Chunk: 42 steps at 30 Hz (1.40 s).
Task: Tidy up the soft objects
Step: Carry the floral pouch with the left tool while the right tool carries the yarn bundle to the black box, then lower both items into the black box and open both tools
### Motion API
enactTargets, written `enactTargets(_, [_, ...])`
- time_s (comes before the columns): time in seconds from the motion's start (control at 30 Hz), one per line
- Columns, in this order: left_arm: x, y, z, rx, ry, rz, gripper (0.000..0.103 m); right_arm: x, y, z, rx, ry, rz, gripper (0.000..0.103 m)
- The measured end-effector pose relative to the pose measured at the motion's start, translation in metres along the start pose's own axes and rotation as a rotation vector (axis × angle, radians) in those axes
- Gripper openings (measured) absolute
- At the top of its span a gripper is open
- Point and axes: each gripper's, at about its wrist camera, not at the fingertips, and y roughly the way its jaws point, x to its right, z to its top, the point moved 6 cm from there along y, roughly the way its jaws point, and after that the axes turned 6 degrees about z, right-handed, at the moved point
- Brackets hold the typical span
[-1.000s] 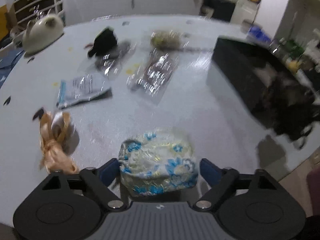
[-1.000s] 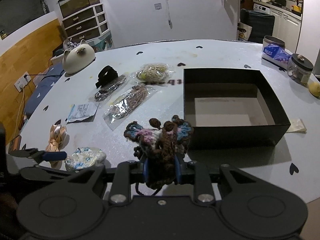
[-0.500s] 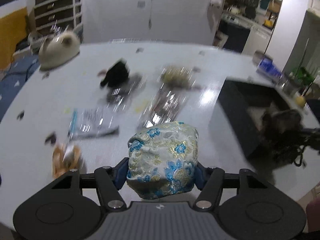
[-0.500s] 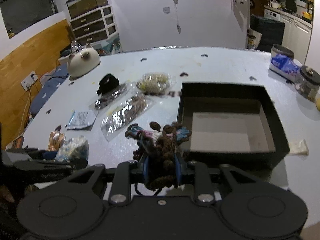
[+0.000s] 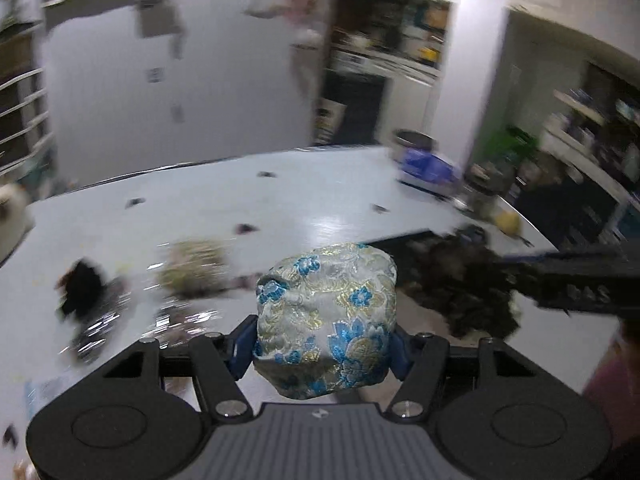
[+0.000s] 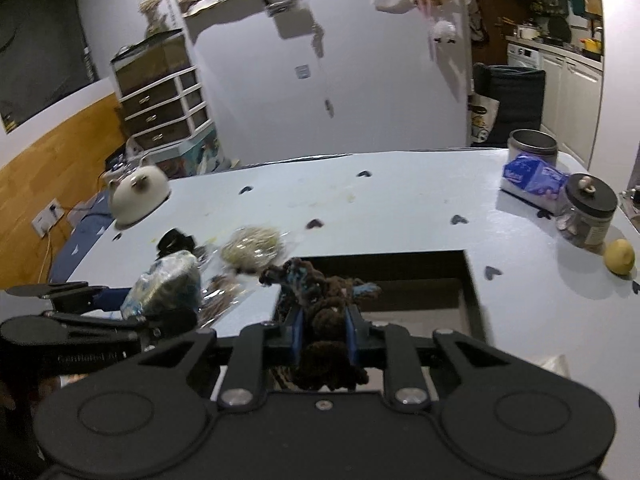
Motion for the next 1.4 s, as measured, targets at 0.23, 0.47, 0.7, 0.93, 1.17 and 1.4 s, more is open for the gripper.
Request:
enactTargets(0.23, [0.042,0.054,0.007,-0.094,0.131,-0.079,0.066,0.038,0.010,0.005,-0.033,0.041,-0.010,0.021])
enactTargets(0.47, [0.041,0.074,0.000,-0.154,0.139,-0.092,0.077,0.066,0.030,-0.006,-0.137,0.090,-0.003,0.020])
enactTargets(0.7, [0.040,0.063,0.006,-0.145,0.086,-0.147,0.052,0.077,0.046,-0.016,-0.198,0.101,0.001,0.018])
enactTargets(0.93, [0.049,0.082,-0.011,-0.271,0.120,-0.153,0.031,0.075,0.061,-0.023,-0.299,0.076,0.013,0.017])
enactTargets(1.17, [0.049,0.083,-0.014,-0.267,0.102,-0.139,0.030,0.072,0.069,-0.037,-0.406,0.091,0.049,0.017])
enactTargets(1.4, [0.043,0.067,-0.008,-0.223,0.041,-0.107,0.034,0.070,0.068,-0.036,-0.396,0.100,0.074,0.022])
